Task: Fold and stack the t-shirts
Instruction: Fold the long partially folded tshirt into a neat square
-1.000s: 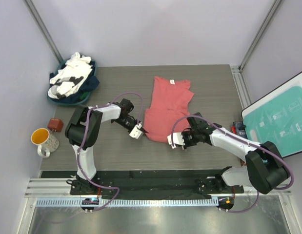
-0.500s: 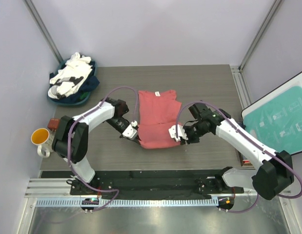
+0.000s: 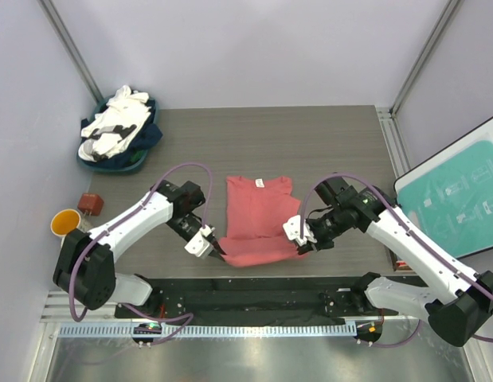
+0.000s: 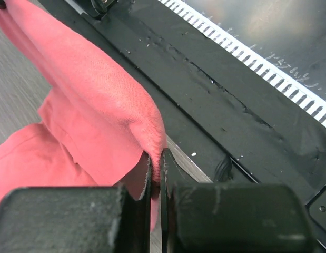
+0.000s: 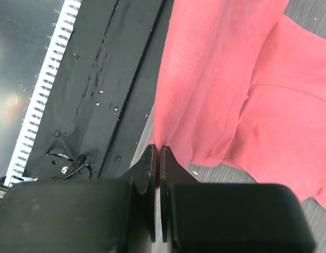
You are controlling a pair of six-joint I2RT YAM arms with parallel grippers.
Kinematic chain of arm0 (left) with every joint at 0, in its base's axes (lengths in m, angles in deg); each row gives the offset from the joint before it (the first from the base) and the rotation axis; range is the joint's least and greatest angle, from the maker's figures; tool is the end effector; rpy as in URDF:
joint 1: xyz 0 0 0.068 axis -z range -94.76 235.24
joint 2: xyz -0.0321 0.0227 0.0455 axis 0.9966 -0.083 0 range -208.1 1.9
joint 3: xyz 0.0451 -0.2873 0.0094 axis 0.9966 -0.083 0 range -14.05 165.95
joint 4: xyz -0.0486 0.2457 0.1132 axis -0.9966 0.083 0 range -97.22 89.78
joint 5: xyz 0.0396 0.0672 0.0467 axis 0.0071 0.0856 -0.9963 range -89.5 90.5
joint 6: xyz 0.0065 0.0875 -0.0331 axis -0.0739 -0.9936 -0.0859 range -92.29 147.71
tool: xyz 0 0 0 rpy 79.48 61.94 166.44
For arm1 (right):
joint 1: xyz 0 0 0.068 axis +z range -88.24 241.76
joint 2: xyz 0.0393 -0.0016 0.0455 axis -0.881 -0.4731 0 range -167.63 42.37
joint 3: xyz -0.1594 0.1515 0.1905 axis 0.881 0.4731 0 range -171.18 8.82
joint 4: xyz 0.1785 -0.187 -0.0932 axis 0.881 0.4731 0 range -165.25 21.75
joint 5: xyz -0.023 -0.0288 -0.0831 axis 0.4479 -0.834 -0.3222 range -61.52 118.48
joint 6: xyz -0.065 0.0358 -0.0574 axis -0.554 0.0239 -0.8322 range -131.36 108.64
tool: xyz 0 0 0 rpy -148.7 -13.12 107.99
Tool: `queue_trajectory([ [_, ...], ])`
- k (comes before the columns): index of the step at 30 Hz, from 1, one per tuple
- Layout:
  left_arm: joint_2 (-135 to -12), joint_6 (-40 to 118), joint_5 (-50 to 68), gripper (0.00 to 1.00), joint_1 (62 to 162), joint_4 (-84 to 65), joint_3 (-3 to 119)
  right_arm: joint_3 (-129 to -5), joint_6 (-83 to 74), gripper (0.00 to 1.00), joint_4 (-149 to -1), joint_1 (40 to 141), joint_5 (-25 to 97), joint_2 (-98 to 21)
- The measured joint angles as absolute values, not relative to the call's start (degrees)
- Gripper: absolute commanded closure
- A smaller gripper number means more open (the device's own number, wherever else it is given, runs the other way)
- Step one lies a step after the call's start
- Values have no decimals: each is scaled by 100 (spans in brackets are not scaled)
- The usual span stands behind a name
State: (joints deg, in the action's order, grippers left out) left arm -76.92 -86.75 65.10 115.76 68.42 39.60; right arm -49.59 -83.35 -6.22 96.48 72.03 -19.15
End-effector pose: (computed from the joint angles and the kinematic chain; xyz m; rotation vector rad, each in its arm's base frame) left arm 0.1375 -0.1697 0.2265 2.0937 0.8011 -1.1934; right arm 0.1219 0.1555 0.2791 -2.0935 1.3625 0.8184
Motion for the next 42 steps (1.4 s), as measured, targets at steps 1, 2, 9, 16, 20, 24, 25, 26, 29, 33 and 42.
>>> queue_trajectory([
  [1,-7677,-8675,6512,100,11574,6840,3975,-4963,-8324,99,-641,9648,7161,-1928],
  [2,-7677,-8675,6523,100,11570,6840,3999,-4968,-8322,99,-661,9648,7113,-1937],
  [9,-7741,-8666,6484,100,11426,5968,4338,-4970,-8326,99,-1367,9648,6381,-2127],
  [16,-8300,-8655,6449,100,11098,5388,4845,-4970,-8424,99,-2477,9487,5668,-2372],
  [20,-8608,-8655,6423,100,10932,5299,4991,-4972,-8514,99,-3067,9279,5474,-2678],
  [24,-8923,-8655,6362,100,10811,5141,5166,-4998,-8608,99,-3502,9104,5397,-3008],
  [25,-9030,-8655,6348,100,10772,5069,5217,-5014,-8632,99,-3590,9063,5384,-3095],
  [26,-9111,-8655,6344,100,10741,4999,5252,-5024,-8652,99,-3673,9023,5373,-3170],
  [29,-9434,-8653,6305,100,10595,4709,5413,-5066,-8713,99,-3972,8903,5321,-3382],
  [33,-9915,-8653,6287,100,10451,4464,5815,-5112,-8778,99,-4396,8746,5244,-3650],
  [42,-11104,-8651,6235,67,10230,3922,6963,-5162,-8619,41,-5734,8459,4877,-4547],
])
